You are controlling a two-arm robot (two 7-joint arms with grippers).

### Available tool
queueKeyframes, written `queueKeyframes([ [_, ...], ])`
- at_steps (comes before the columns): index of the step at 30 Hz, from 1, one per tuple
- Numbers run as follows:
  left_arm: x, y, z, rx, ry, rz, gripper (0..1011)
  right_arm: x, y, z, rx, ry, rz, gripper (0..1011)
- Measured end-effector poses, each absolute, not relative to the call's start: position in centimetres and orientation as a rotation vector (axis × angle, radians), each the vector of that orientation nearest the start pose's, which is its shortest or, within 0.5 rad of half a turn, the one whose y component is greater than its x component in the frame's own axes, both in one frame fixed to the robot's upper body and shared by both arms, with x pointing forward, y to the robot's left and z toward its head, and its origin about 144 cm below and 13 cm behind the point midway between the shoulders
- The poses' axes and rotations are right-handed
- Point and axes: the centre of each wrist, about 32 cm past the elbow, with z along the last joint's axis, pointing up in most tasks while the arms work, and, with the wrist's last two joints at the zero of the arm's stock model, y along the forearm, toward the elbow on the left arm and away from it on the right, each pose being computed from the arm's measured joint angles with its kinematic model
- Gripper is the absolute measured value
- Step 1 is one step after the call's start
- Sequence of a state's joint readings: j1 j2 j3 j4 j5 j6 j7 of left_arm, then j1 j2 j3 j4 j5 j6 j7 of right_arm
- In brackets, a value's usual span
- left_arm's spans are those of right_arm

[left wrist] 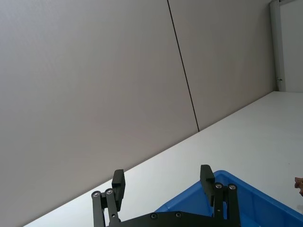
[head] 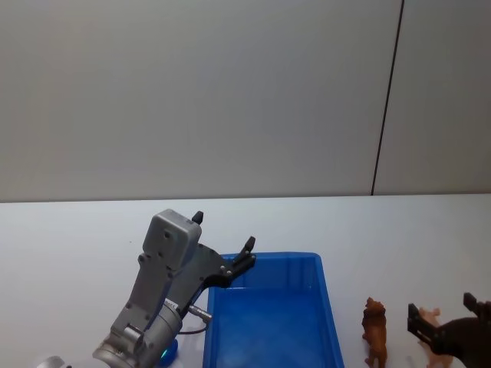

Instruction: Pick up the two dolls from the table and place them into the box.

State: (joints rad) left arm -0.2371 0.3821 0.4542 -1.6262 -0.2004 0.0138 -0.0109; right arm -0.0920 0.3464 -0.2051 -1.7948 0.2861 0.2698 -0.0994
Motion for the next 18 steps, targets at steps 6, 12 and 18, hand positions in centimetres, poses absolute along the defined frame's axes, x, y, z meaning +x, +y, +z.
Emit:
queueKeyframes([
  [6, 49.2, 19.8, 120.4, 0.061, -0.268, 1.124, 1002, 42.1, -24.4, 116.5, -0.243, 0.134, -1.413, 1001],
  [12, 49.2, 19.8, 120.4, 0.061, -0.268, 1.124, 1001, 41.9, -24.4, 115.6, -0.268, 0.161, -1.419, 1001],
  [18, 49.2, 19.8, 120.4, 0.061, -0.268, 1.124, 1001, 41.9, -24.5, 114.8, -0.286, 0.183, -1.424, 997],
])
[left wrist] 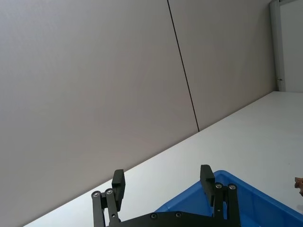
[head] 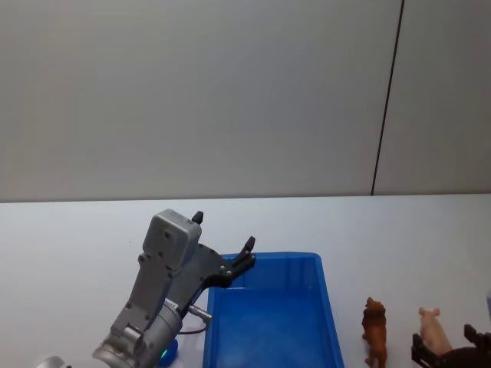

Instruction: Pick up the two dolls from the table and place them into the box.

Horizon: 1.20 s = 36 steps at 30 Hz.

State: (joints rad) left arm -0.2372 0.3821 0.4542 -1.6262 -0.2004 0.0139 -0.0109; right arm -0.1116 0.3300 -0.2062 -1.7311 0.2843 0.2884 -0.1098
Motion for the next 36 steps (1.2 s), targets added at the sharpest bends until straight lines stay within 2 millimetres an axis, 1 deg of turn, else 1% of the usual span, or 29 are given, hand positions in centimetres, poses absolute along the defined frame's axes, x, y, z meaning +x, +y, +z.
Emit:
queueKeyframes([
  [1, 49.2, 19.8, 120.4, 0.061, -0.268, 1.124, 1002, 41.9, -24.5, 114.6, -0.290, 0.188, -1.425, 952],
  [5, 49.2, 19.8, 120.4, 0.061, -0.268, 1.124, 1002, 41.9, -24.5, 114.0, -0.299, 0.203, -1.429, 855],
  [6, 49.2, 19.8, 120.4, 0.061, -0.268, 1.124, 1002, 41.9, -24.5, 113.8, -0.300, 0.207, -1.430, 855],
  [7, 49.2, 19.8, 120.4, 0.061, -0.268, 1.124, 1001, 41.9, -24.5, 113.6, -0.301, 0.210, -1.431, 795],
  [8, 49.2, 19.8, 120.4, 0.061, -0.268, 1.124, 1001, 41.9, -24.5, 113.6, -0.301, 0.212, -1.431, 781],
  [10, 49.2, 19.8, 120.4, 0.061, -0.268, 1.124, 1001, 41.9, -24.5, 113.3, -0.301, 0.217, -1.432, 703],
  [12, 49.2, 19.8, 120.4, 0.061, -0.268, 1.124, 1001, 42.0, -24.5, 113.1, -0.301, 0.221, -1.432, 662],
  [14, 49.2, 19.8, 120.4, 0.061, -0.268, 1.124, 1001, 42.0, -24.5, 112.9, -0.299, 0.222, -1.431, 586],
  [16, 49.2, 19.8, 120.4, 0.061, -0.268, 1.124, 1002, 42.0, -24.4, 112.8, -0.295, 0.222, -1.430, 533],
  [17, 49.2, 19.8, 120.4, 0.061, -0.268, 1.124, 1001, 42.0, -24.4, 112.7, -0.294, 0.221, -1.429, 460],
  [18, 49.2, 19.8, 120.4, 0.061, -0.268, 1.124, 1001, 42.0, -24.4, 112.7, -0.292, 0.219, -1.429, 460],
  [20, 49.2, 19.8, 120.4, 0.061, -0.268, 1.124, 1001, 42.0, -24.4, 112.6, -0.286, 0.214, -1.427, 397],
  [22, 49.2, 19.8, 120.4, 0.061, -0.268, 1.124, 1001, 42.0, -24.3, 112.6, -0.280, 0.205, -1.425, 381],
  [29, 49.2, 19.8, 120.4, 0.061, -0.268, 1.124, 1001, 41.9, -24.1, 113.0, -0.255, 0.167, -1.422, 381],
  [36, 49.2, 19.8, 120.4, 0.061, -0.268, 1.124, 1001, 41.9, -23.7, 114.4, -0.203, 0.101, -1.398, 381],
])
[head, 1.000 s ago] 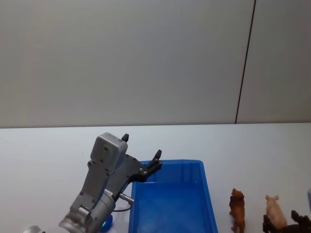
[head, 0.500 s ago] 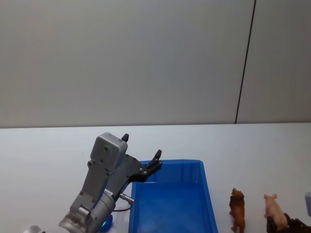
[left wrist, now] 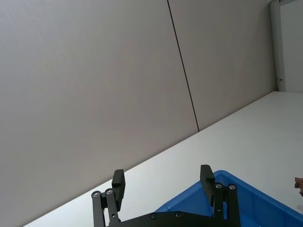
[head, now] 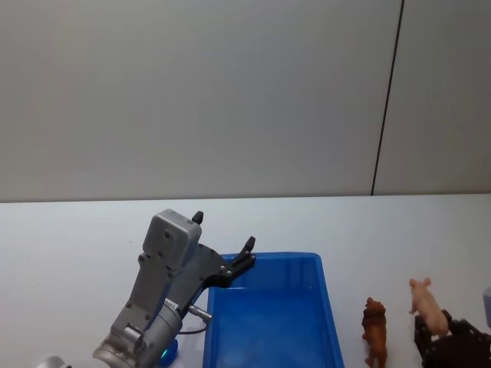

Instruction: Pick up the two dolls from the table and place them into the box.

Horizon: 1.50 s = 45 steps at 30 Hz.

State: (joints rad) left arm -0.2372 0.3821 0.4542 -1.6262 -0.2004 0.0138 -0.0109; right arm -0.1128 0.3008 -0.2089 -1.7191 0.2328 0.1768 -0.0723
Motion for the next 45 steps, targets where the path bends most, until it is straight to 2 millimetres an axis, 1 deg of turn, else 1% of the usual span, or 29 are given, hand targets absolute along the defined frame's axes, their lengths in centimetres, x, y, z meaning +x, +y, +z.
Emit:
queueKeyframes([
  [9, 49.2, 19.8, 120.4, 0.061, -0.268, 1.124, 1001, 42.2, -23.0, 115.8, -0.145, 0.061, -1.320, 381],
  [19, 49.2, 19.8, 120.4, 0.061, -0.268, 1.124, 1001, 43.3, -21.5, 117.1, -0.085, 0.047, -1.181, 381],
  [33, 49.2, 19.8, 120.4, 0.061, -0.268, 1.124, 1001, 45.4, -18.9, 117.7, -0.061, 0.063, -0.977, 384],
  [34, 49.2, 19.8, 120.4, 0.061, -0.268, 1.124, 1001, 45.6, -18.6, 117.7, -0.063, 0.066, -0.956, 413],
  [35, 49.2, 19.8, 120.4, 0.061, -0.268, 1.124, 1001, 45.8, -18.5, 117.8, -0.062, 0.067, -0.948, 413],
  [36, 49.2, 19.8, 120.4, 0.061, -0.268, 1.124, 1001, 45.9, -18.3, 117.7, -0.064, 0.070, -0.940, 474],
  [38, 49.2, 19.8, 120.4, 0.061, -0.268, 1.124, 1001, 46.2, -18.0, 117.7, -0.067, 0.075, -0.920, 508],
  [39, 49.2, 19.8, 120.4, 0.061, -0.268, 1.124, 1001, 46.2, -17.9, 117.7, -0.068, 0.076, -0.915, 568],
  [42, 49.2, 19.8, 120.4, 0.061, -0.268, 1.124, 1001, 46.5, -17.6, 117.7, -0.072, 0.080, -0.902, 682],
  [45, 49.2, 19.8, 120.4, 0.061, -0.268, 1.124, 1002, 46.7, -17.4, 117.7, -0.076, 0.083, -0.896, 759],
])
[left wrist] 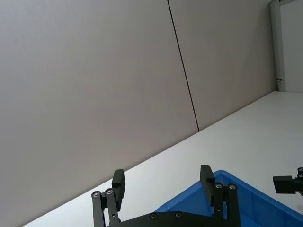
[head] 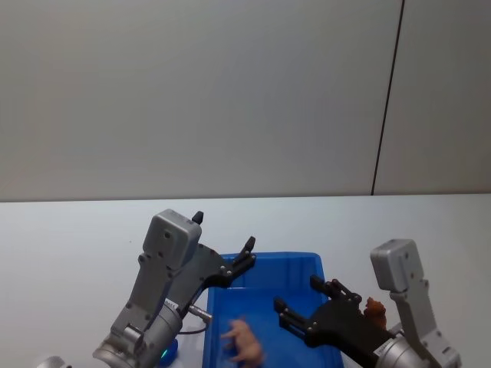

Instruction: Pick up the two dolls from the table and place them into the box.

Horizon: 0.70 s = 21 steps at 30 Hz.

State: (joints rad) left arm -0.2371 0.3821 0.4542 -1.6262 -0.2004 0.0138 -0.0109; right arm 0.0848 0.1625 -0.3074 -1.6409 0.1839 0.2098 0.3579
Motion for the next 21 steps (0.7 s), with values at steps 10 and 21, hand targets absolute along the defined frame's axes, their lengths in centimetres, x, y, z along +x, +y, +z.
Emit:
queueKeyframes([
  [10, 49.2, 19.8, 120.4, 0.061, -0.268, 1.124, 1001, 46.6, -17.4, 117.9, -0.088, 0.084, -0.923, 1001],
  [21, 49.2, 19.8, 120.4, 0.061, -0.268, 1.124, 1001, 45.1, -18.8, 118.2, -0.105, 0.067, -1.024, 1001],
])
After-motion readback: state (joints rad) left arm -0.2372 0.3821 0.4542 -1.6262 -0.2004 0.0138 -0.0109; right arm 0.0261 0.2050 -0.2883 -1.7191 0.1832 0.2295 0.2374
